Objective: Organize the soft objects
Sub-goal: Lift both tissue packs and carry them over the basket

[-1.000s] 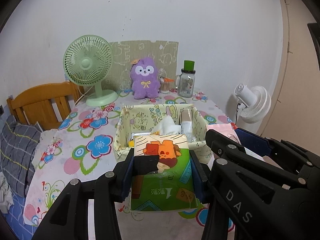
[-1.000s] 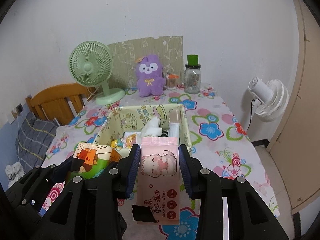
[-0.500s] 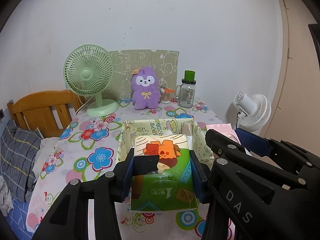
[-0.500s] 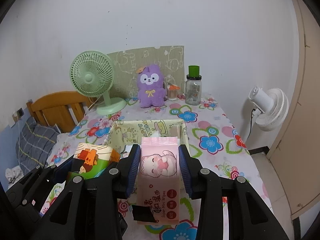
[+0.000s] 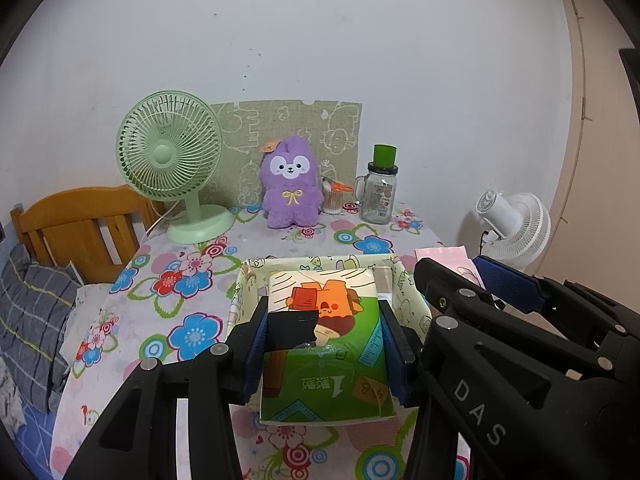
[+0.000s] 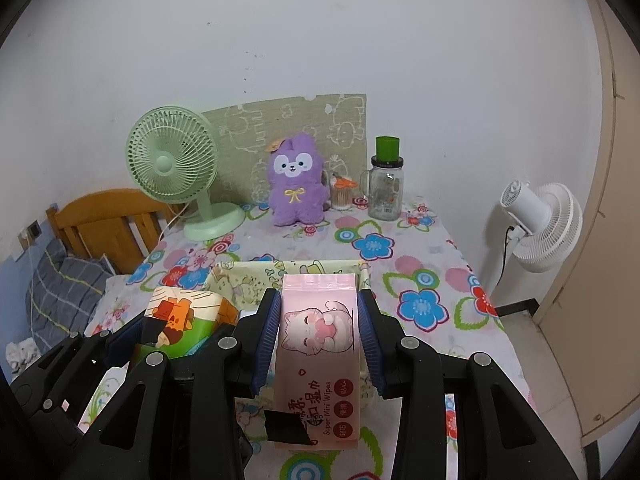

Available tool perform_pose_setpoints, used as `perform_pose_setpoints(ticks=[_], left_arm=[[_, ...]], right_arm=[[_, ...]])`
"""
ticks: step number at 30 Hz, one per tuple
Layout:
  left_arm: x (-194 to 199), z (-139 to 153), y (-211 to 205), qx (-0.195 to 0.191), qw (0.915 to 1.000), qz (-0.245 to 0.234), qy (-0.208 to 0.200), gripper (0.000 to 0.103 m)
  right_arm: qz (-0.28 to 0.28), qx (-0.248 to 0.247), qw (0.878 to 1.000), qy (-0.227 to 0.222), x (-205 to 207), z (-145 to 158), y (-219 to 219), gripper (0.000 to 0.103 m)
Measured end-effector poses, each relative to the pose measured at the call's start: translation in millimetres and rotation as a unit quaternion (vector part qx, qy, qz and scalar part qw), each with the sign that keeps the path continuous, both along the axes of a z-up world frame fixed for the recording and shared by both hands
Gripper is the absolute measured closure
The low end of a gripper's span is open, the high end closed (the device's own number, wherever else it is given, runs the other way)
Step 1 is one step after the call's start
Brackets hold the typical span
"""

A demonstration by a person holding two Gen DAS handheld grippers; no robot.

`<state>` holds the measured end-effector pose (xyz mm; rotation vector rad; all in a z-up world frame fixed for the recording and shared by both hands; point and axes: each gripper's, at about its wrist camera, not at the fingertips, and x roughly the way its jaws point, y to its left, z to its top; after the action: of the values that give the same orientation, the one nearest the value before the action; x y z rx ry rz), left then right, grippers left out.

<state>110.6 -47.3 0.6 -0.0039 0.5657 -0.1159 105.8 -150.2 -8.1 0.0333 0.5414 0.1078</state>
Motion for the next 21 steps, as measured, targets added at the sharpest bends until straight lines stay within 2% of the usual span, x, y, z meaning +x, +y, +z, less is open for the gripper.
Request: perform_pose_setpoints(ticks=[21], left_arm=[[41,-5,-1,0.004,0.9999,0.000,0.011,0.052]], right_arm=[[-0.003,0.010,1.000,0.010,46,-4,-3,0.061]])
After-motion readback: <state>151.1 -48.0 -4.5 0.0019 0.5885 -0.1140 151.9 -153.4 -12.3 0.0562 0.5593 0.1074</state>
